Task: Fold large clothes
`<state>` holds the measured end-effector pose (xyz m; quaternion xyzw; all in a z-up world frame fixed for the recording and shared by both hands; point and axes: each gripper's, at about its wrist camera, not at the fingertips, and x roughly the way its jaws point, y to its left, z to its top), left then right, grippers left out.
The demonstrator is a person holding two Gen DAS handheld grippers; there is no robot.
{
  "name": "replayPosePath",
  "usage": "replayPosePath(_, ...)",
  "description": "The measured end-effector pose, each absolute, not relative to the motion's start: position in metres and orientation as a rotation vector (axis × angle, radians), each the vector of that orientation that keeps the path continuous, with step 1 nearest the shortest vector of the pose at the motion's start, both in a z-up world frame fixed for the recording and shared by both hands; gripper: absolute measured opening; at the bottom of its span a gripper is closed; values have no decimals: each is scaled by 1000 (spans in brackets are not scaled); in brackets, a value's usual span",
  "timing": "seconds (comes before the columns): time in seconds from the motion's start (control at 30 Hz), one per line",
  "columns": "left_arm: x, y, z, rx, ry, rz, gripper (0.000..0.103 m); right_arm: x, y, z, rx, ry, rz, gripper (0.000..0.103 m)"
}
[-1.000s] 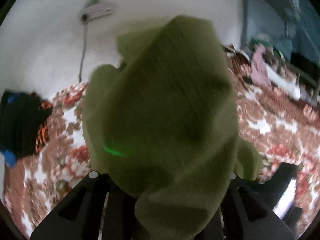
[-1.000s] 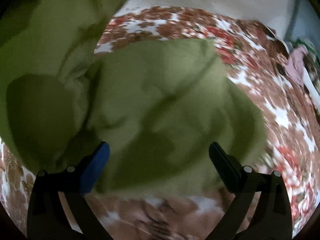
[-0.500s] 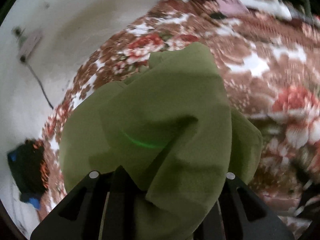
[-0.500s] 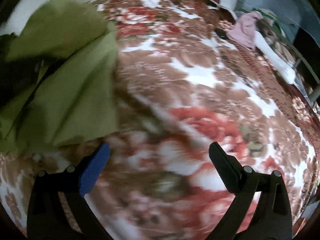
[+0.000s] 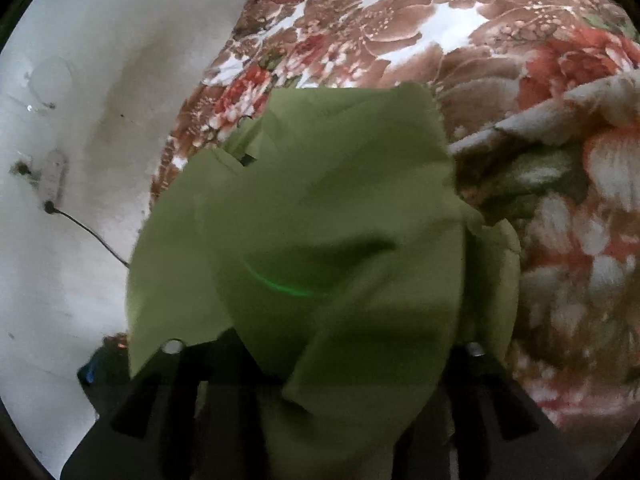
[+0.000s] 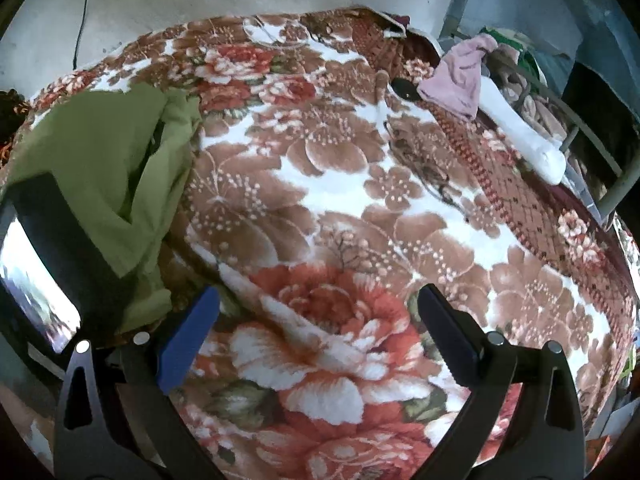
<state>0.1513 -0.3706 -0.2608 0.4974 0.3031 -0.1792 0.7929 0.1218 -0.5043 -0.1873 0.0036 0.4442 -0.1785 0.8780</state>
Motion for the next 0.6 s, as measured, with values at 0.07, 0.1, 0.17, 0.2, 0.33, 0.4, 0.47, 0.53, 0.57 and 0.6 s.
replayPosePath(0.07, 142, -367, -252, 1071, 621, -405, 70, 122, -503, -175, -6, 905, -375, 98)
replayPosePath(0.1, 135, -364, -247, 1064, 615, -432, 80, 122, -502, -169, -12, 896, -377, 98)
replayPosePath(0.17, 118, -360, -236, 1056, 589, -479, 89, 124, -501, -154, -19, 880, -375, 98)
replayPosePath(0.2, 110, -356, -232, 1045, 582, -499, 90, 126, -500, -148, -22, 874, -372, 98)
replayPosePath(0.33, 84, -335, -213, 949, 577, -609, 91, 139, -488, -123, -38, 852, -333, 98)
replayPosePath(0.4, 72, -320, -206, 926, 560, -655, 91, 154, -472, -109, -49, 845, -279, 98)
replayPosePath(0.47, 58, -299, -196, 895, 525, -692, 91, 173, -453, -102, -66, 848, -211, 98)
replayPosePath(0.53, 52, -271, -182, 855, 503, -683, 91, 199, -425, -98, -95, 856, -128, 98)
replayPosePath(0.57, 53, -256, -173, 826, 498, -665, 92, 209, -413, -99, -109, 864, -96, 98)
replayPosePath(0.6, 59, -239, -163, 779, 500, -640, 93, 221, -399, -99, -126, 868, -60, 98)
